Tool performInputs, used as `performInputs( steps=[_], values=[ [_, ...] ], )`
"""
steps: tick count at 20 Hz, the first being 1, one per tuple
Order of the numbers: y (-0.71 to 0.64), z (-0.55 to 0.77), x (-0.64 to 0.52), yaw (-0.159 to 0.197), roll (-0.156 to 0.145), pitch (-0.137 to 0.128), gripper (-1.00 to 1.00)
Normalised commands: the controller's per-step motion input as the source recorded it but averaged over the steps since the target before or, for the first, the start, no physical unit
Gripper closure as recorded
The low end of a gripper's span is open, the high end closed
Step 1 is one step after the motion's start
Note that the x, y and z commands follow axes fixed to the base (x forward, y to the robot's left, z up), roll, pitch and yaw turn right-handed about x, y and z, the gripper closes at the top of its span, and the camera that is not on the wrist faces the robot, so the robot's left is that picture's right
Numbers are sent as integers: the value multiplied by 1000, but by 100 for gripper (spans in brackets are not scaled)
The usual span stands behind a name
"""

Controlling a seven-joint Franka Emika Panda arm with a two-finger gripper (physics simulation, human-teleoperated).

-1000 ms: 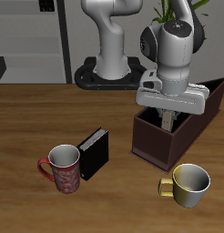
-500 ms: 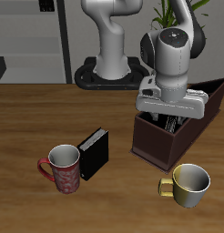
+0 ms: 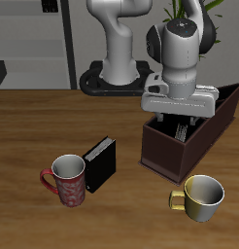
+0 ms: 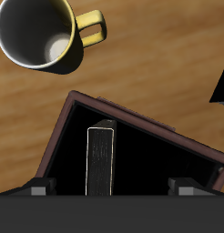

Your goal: Place the yellow book into the left desk caddy's right compartment and place the red mug into the left desk caddy's left compartment

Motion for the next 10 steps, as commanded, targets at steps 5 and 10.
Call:
performInputs(
  steps=[5,10],
  values=[
    [-221,309,-75,66,-2,-69,-100],
    [-519,460,-32,48,-25,-68,-100]
  ],
)
